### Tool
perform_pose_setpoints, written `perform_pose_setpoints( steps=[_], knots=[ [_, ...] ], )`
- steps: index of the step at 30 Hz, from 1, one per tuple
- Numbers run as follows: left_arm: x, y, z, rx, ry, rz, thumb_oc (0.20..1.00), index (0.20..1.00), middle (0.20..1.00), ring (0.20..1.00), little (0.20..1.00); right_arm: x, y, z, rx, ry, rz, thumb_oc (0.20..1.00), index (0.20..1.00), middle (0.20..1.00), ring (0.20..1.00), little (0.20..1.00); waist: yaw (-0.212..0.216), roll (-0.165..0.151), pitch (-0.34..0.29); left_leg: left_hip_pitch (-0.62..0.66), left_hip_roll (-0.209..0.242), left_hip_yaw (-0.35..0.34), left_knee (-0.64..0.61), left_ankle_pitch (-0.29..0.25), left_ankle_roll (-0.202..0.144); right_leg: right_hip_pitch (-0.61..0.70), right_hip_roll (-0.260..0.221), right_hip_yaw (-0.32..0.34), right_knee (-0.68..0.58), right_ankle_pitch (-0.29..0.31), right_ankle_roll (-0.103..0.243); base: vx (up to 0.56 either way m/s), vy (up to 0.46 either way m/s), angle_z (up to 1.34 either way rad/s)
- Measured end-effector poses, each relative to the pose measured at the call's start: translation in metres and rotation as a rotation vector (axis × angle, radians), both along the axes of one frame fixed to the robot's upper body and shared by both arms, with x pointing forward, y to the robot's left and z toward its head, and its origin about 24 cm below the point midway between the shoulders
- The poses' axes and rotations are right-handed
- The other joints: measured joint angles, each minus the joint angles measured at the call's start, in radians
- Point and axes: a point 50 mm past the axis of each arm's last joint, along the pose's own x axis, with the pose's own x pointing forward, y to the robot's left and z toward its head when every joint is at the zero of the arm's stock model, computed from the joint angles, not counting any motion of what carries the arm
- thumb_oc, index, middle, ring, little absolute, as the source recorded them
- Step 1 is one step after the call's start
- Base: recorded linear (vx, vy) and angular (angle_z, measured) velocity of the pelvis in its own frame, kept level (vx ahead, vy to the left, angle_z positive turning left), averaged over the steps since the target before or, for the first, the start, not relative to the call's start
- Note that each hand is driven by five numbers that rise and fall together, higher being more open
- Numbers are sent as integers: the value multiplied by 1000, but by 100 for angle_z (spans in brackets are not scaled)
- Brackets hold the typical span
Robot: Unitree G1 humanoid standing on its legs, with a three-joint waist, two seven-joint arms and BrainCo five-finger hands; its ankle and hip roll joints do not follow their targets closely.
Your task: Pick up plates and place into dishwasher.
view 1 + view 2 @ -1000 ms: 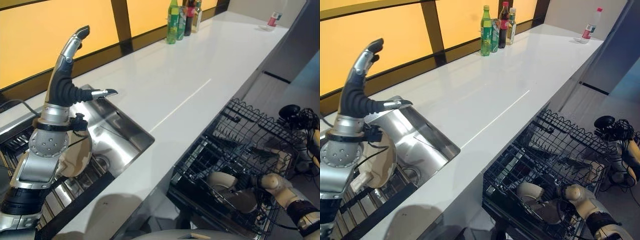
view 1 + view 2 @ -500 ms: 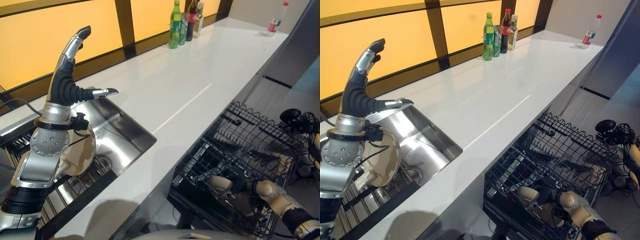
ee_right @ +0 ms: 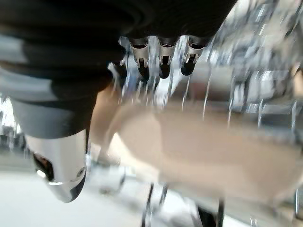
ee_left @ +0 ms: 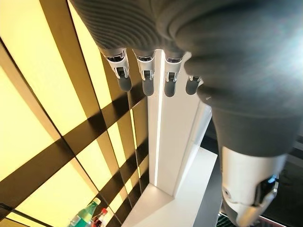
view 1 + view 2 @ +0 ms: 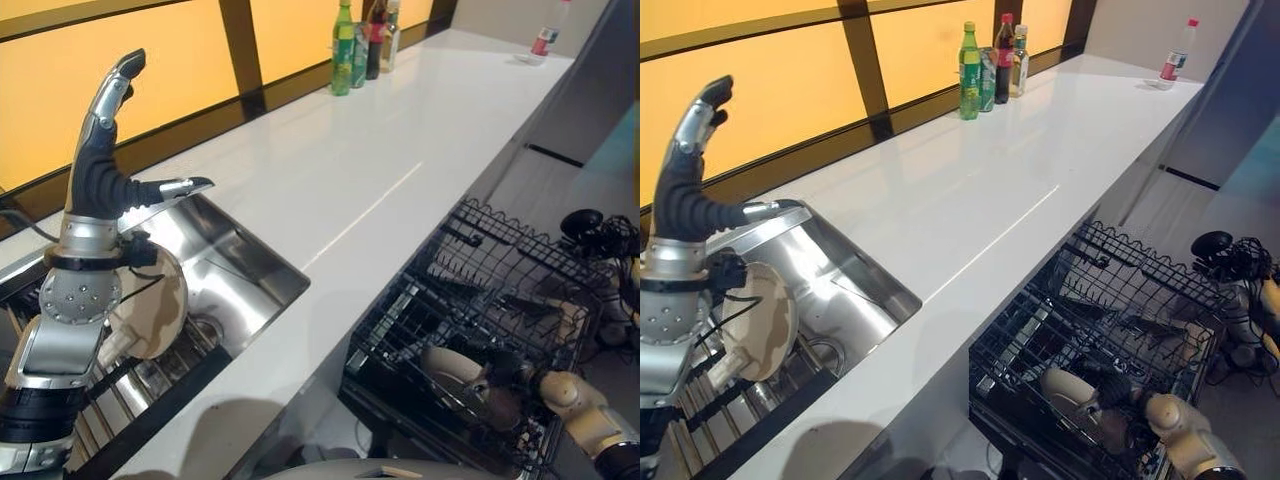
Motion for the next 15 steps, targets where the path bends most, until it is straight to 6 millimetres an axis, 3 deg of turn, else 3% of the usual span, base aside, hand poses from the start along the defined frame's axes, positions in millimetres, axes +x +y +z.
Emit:
perform_pose_setpoints(
  steps=[7,11,15],
  knots=[
    [-9,13,-3,-3,-11,45,1000,1000,1000,1000,1000,23,-15,74,-13,-403,-99,1000,1000,1000,1000,1000,-31,18,7,0,-2,5,-6,0,0,-9,0,17,0,2,2,-47,51,-6],
    [-12,19,-13,-31,6,61,1000,1000,1000,1000,1000,30,-2,108,74,-616,-67,1000,1000,1000,1000,1000,-49,33,4,0,-2,4,-9,0,1,-13,1,19,0,2,2,-44,52,-1],
    [-14,24,-18,-61,4,91,1000,1000,1000,1000,1000,32,13,126,106,-727,4,1000,1000,1000,1000,1000,-49,50,-4,-2,-1,4,-11,0,1,-15,0,20,0,2,2,-43,36,-1]
  ],
)
